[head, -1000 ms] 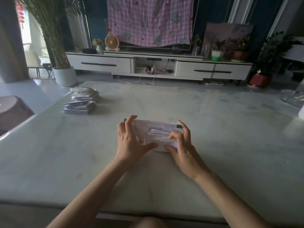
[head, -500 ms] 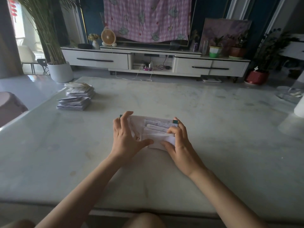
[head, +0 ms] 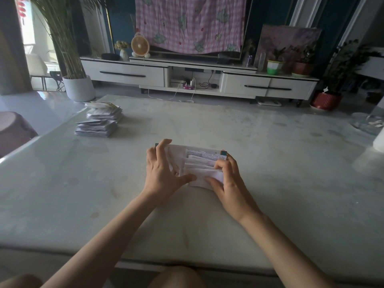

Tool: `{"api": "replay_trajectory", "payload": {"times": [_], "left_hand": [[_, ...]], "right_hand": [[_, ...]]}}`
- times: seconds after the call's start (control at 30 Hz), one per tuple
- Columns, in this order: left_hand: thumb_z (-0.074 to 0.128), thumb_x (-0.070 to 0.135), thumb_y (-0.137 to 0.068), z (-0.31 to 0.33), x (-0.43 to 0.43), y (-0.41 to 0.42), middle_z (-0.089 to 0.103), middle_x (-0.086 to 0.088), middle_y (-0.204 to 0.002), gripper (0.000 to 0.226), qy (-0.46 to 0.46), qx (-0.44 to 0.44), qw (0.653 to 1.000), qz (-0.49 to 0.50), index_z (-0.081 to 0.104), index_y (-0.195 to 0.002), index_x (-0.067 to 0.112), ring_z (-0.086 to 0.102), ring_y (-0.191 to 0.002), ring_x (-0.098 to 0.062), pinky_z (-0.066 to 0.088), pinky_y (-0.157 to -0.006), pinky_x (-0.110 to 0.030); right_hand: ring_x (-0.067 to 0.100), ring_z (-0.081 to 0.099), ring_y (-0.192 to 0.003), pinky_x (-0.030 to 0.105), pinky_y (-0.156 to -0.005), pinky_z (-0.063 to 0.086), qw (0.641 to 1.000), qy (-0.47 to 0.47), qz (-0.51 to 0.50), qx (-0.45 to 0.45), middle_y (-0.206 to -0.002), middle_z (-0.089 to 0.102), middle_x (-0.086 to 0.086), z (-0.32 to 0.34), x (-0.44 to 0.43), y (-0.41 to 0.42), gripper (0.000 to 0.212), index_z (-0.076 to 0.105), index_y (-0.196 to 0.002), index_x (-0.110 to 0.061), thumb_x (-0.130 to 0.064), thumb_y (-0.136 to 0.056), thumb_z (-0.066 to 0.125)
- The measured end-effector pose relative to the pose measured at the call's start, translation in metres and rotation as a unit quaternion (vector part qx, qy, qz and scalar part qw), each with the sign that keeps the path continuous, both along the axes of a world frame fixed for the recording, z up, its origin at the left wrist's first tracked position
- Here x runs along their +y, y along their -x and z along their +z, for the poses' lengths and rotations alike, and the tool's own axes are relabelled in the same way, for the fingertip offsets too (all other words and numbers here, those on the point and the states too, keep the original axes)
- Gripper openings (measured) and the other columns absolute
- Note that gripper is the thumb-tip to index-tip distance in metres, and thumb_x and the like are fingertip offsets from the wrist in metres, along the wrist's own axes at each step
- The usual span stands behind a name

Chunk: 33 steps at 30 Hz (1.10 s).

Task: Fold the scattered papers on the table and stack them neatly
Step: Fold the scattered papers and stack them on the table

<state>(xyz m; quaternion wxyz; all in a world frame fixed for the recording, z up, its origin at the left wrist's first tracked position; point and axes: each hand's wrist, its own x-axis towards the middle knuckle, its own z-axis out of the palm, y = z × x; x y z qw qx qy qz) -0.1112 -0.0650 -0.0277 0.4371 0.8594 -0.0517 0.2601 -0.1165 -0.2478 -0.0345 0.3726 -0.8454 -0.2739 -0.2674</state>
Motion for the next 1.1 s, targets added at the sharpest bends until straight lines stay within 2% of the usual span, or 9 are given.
{"api": "replay_trajectory", "payload": {"times": [0.17, 0.33, 0.43, 0.53, 0.63, 0.7, 0.8, 1.0, 1.1], "left_hand": [[0.090, 0.024, -0.050, 0.001, 0.000, 0.001, 0.024, 0.002, -0.115, 0.106, 0.005, 0.005, 1.000, 0.001, 0.030, -0.137, 0.015, 0.033, -0.119, -0.026, 0.029, -0.100, -0.031], [0.090, 0.025, -0.050, 0.003, 0.000, 0.002, 0.024, 0.002, -0.116, 0.105, -0.003, 0.022, 1.000, 0.002, 0.030, -0.137, 0.017, 0.032, -0.120, -0.026, 0.032, -0.104, -0.040], [0.091, 0.024, -0.049, 0.007, -0.001, 0.001, 0.027, -0.002, -0.119, 0.107, -0.009, 0.028, 1.000, 0.007, 0.031, -0.137, 0.015, 0.034, -0.119, -0.027, 0.031, -0.104, -0.036], [0.091, 0.021, -0.051, 0.018, 0.001, 0.000, 0.027, -0.004, -0.120, 0.109, 0.023, 0.080, 0.996, 0.016, 0.027, -0.139, 0.017, 0.038, -0.117, -0.026, 0.032, -0.098, -0.027], [0.090, 0.024, -0.053, 0.033, 0.026, 0.001, 0.026, -0.007, -0.123, 0.107, 0.019, 0.177, 0.983, 0.031, 0.025, -0.138, 0.019, 0.039, -0.119, -0.025, 0.036, -0.096, -0.024], [0.089, 0.025, -0.055, 0.041, 0.059, 0.004, 0.025, -0.008, -0.125, 0.104, 0.014, 0.242, 0.969, 0.053, 0.026, -0.138, 0.019, 0.037, -0.122, -0.026, 0.037, -0.100, -0.028], [0.089, 0.027, -0.056, 0.046, 0.118, 0.012, 0.024, -0.011, -0.129, 0.109, 0.005, 0.284, 0.953, 0.102, 0.023, -0.143, 0.020, 0.036, -0.124, -0.028, 0.035, -0.102, -0.030], [0.092, 0.029, -0.049, 0.052, 0.217, 0.006, 0.019, -0.015, -0.135, 0.127, 0.005, 0.299, 0.937, 0.181, 0.013, -0.148, 0.019, 0.026, -0.132, -0.031, 0.028, -0.111, -0.032], [0.088, 0.023, -0.058, 0.054, 0.242, -0.010, 0.015, -0.014, -0.138, 0.118, 0.004, 0.301, 0.935, 0.190, 0.014, -0.149, 0.017, 0.023, -0.133, -0.029, 0.025, -0.112, -0.029]], "right_hand": [[0.017, 0.043, -0.103, 0.023, -0.080, 0.036, 1.000, 0.020, -0.008, -0.009, -0.132, 0.040, 0.027, -0.001, 0.001, 0.000, 0.040, 0.033, -0.102, -0.024, -0.008, -0.084, 0.064], [0.011, 0.045, -0.099, 0.014, -0.078, 0.033, 0.999, 0.018, -0.009, 0.033, -0.123, 0.044, 0.020, 0.001, 0.001, 0.001, 0.022, 0.042, -0.099, -0.017, -0.019, -0.085, 0.059], [0.009, 0.045, -0.089, 0.005, -0.080, 0.032, 0.997, -0.030, -0.020, 0.073, -0.103, 0.048, 0.011, 0.004, 0.002, -0.002, 0.019, 0.051, -0.093, -0.006, -0.006, -0.082, 0.067], [0.015, 0.050, -0.098, 0.001, -0.082, 0.031, 0.986, -0.095, -0.029, 0.135, -0.106, 0.051, 0.003, 0.019, 0.013, -0.004, 0.042, 0.044, -0.108, -0.016, 0.000, -0.079, 0.069], [0.022, 0.055, -0.099, 0.019, -0.083, 0.041, 0.958, -0.105, -0.001, 0.268, -0.112, 0.055, 0.008, 0.034, 0.037, -0.008, 0.070, 0.024, -0.133, -0.017, -0.003, -0.081, 0.068], [0.023, 0.055, -0.099, 0.026, -0.085, 0.043, 0.937, -0.088, 0.016, 0.337, -0.115, 0.055, 0.013, 0.041, 0.067, -0.010, 0.071, 0.021, -0.135, -0.017, -0.007, -0.082, 0.068], [0.023, 0.053, -0.102, 0.025, -0.085, 0.042, 0.933, -0.059, 0.030, 0.354, -0.122, 0.052, 0.014, 0.042, 0.131, -0.015, 0.062, 0.030, -0.130, -0.012, -0.007, -0.081, 0.068], [0.025, 0.052, -0.109, 0.021, -0.080, 0.039, 0.914, -0.050, 0.041, 0.401, -0.126, 0.049, 0.012, 0.041, 0.249, -0.036, 0.059, 0.031, -0.130, -0.014, -0.011, -0.082, 0.064], [0.027, 0.052, -0.110, 0.021, -0.080, 0.038, 0.918, -0.054, 0.035, 0.392, -0.127, 0.049, 0.013, 0.040, 0.283, -0.054, 0.059, 0.030, -0.130, -0.014, -0.008, -0.081, 0.062]]}}
